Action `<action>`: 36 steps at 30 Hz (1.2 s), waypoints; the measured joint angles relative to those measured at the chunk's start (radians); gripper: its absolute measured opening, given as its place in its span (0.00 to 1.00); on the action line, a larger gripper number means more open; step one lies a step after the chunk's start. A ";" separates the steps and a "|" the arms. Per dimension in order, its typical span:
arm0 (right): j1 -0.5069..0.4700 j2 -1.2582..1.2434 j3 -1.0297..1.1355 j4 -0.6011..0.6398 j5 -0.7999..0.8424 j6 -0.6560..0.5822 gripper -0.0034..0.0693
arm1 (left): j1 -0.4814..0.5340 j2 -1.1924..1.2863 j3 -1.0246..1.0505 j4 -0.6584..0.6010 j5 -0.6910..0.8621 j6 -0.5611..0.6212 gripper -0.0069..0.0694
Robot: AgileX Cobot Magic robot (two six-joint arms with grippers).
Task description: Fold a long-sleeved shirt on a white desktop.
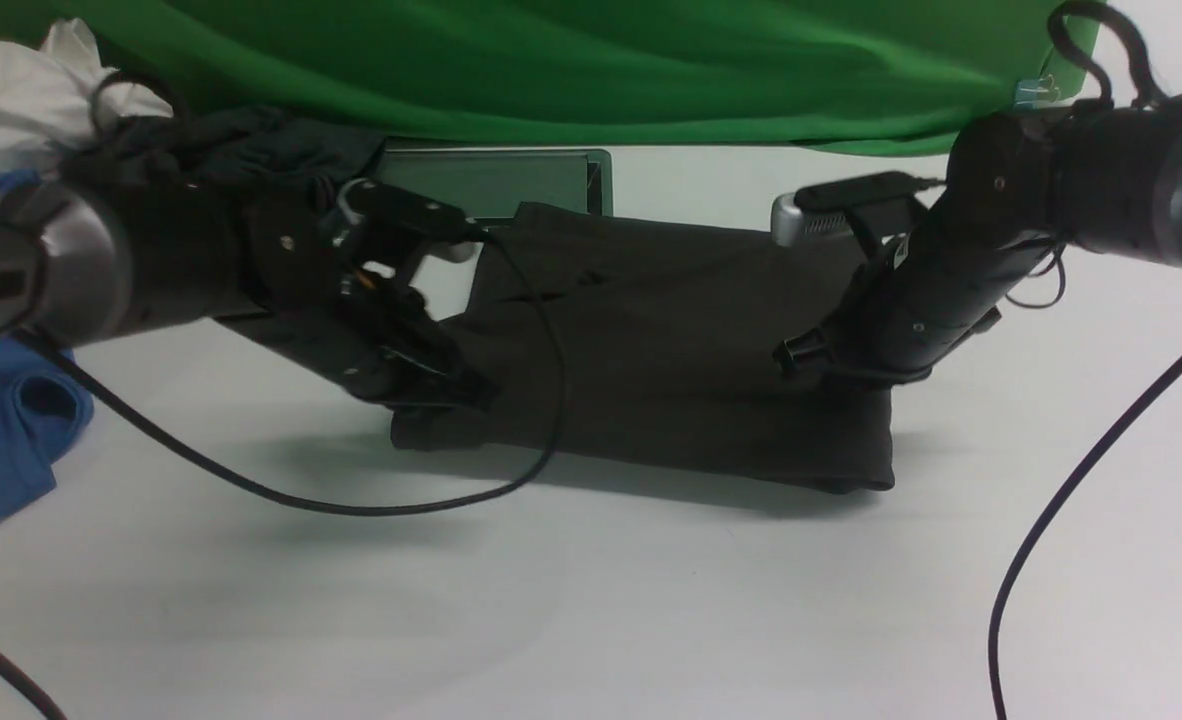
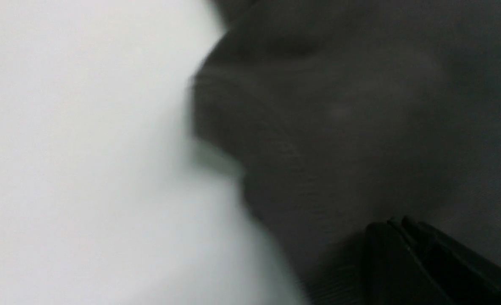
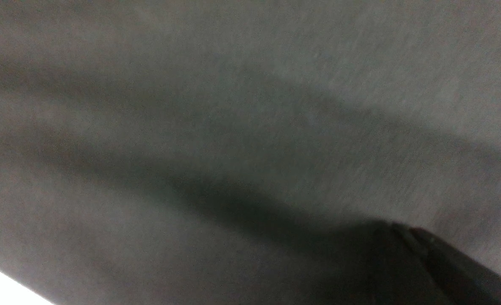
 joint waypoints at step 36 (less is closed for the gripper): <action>-0.214 0.354 -0.496 0.305 0.029 -0.204 0.26 | -0.139 -1.067 0.593 -0.028 -0.235 0.042 0.11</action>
